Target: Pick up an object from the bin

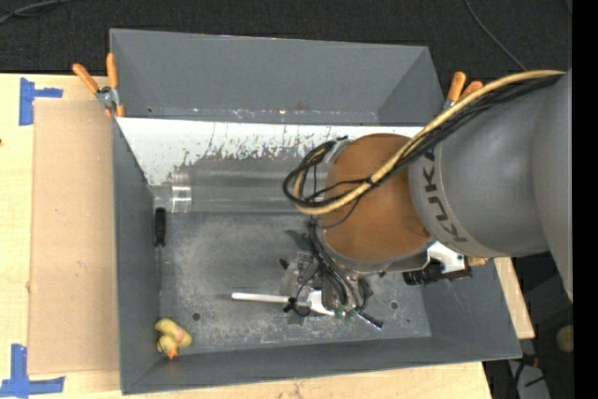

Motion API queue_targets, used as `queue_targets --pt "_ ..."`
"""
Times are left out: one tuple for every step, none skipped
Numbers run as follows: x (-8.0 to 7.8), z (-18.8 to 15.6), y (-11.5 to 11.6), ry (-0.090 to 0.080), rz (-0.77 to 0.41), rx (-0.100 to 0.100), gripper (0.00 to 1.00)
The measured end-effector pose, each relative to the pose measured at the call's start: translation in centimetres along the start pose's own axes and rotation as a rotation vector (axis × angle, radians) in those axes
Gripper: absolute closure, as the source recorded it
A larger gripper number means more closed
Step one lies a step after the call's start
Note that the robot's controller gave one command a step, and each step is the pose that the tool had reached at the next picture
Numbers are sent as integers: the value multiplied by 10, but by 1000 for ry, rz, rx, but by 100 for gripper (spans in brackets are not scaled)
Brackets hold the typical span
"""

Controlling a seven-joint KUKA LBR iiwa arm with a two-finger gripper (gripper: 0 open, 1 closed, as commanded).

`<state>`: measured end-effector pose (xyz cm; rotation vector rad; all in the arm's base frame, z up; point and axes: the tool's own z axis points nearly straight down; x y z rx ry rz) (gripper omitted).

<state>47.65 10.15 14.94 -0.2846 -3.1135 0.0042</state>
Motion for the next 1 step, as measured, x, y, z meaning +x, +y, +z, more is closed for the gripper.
queue_targets --pt "0 -16 0 1 1 0 100"
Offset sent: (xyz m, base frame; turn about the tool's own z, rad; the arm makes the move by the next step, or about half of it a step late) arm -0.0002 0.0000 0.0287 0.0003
